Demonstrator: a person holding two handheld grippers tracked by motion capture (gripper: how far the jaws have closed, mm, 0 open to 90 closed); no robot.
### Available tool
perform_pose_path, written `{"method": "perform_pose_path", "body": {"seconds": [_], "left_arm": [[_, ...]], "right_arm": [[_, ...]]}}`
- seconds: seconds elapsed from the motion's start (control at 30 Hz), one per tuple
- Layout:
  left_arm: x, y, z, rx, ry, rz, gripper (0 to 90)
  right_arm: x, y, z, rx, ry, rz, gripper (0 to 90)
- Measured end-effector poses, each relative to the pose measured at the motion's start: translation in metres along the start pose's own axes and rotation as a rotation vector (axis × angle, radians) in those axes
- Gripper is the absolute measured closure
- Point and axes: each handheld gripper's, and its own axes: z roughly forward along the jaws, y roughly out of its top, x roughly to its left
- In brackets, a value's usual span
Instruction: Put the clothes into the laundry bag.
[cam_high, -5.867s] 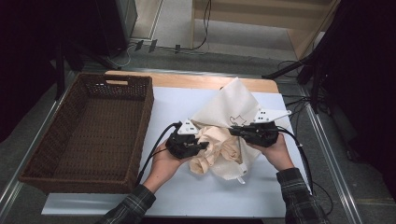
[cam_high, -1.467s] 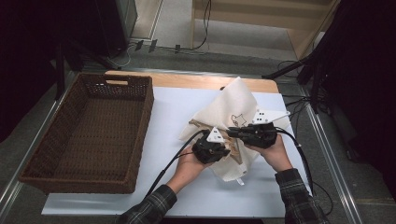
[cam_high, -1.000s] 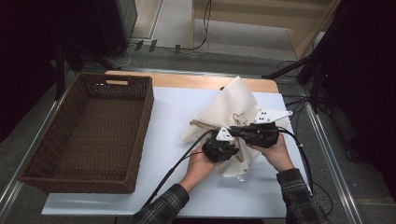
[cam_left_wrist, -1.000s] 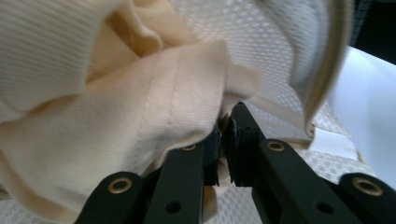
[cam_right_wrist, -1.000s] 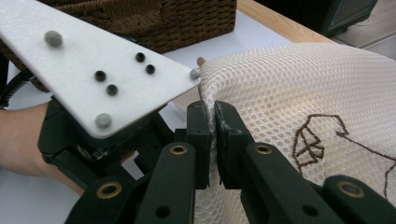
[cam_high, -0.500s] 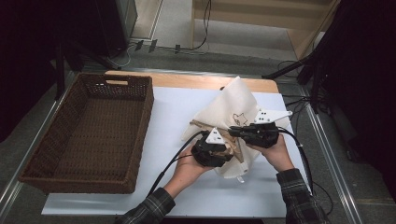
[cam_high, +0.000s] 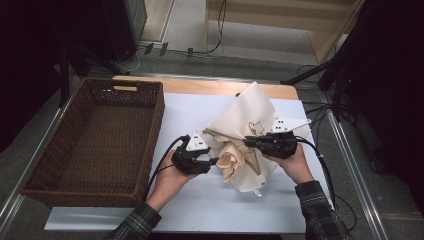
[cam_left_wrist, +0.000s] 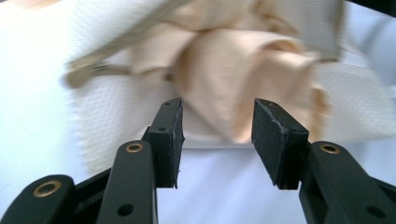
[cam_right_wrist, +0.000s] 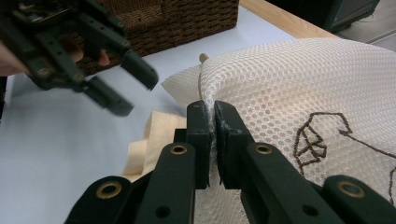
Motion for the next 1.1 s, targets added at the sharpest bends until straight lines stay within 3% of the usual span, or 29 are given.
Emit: {"method": "perform_pose_path", "body": {"seconds": [0.27, 0.5, 0.57, 0.7, 0.77, 0.9, 1.1], "left_arm": [[0.027, 0.003, 0.013, 0.022, 0.12, -0.063, 49.6], [0.048, 0.0, 0.032, 0.049, 0.139, -0.132, 48.9], [0.051, -0.003, 0.037, 0.066, 0.127, -0.147, 55.3], [0.048, -0.006, 0.038, 0.1, 0.102, -0.115, 77.8], [0.044, -0.006, 0.036, 0.102, 0.089, -0.106, 83.0], [0.035, -0.007, 0.031, 0.108, 0.055, -0.081, 84.4], [0.023, -0.012, 0.019, 0.105, -0.004, -0.079, 84.4]], "right_arm": [[0.0, -0.001, 0.0, -0.001, 0.001, 0.001, 85.8], [0.0, 0.0, -0.001, -0.001, 0.002, 0.0, 85.8], [-0.001, -0.001, -0.001, -0.003, 0.0, -0.002, 85.8], [-0.001, -0.001, -0.002, -0.001, 0.001, 0.001, 85.8], [-0.001, -0.001, -0.002, -0.004, 0.0, 0.0, 85.8], [-0.001, -0.001, -0.003, -0.003, -0.002, -0.001, 85.8], [-0.001, -0.002, -0.004, -0.006, -0.004, 0.002, 85.8]]}}
